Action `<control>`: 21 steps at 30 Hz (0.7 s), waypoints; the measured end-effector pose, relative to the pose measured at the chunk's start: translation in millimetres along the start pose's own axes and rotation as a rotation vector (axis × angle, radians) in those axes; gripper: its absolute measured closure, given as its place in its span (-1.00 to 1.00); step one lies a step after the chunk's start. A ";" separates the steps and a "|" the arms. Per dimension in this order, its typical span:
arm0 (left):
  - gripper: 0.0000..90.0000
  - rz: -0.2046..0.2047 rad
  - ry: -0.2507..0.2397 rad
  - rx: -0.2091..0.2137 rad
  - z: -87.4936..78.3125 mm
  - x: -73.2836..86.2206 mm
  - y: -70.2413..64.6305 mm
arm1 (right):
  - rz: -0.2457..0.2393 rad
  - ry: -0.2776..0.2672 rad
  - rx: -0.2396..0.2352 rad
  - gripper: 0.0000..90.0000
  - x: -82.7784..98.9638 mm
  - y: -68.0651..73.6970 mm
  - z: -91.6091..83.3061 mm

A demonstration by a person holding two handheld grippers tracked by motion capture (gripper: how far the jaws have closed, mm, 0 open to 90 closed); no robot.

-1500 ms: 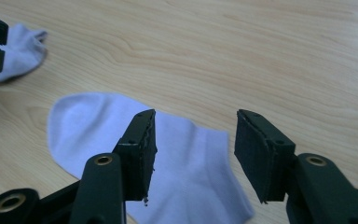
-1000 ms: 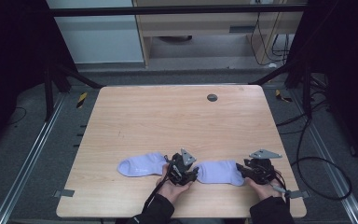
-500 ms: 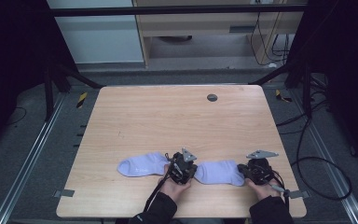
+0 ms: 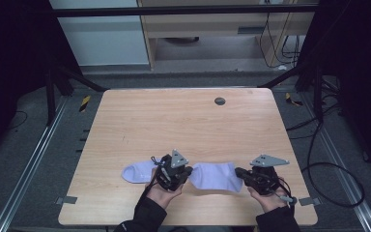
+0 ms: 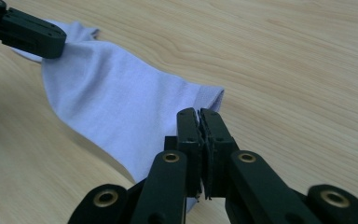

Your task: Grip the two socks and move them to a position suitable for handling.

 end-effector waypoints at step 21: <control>0.77 0.027 0.114 -0.037 8.9 62.2 16.3 | 0.027 0.134 -0.032 0.88 32.9 18.6 50.6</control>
Point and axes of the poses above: each handheld gripper's, and its own axes: z roughly forward along the jaws, x roughly out of its underside, y roughly to its left, the point moved 10 cm from there along z, roughly forward along the jaws, and after that the axes turned 9 degrees about -x, right-handed, at the moved point
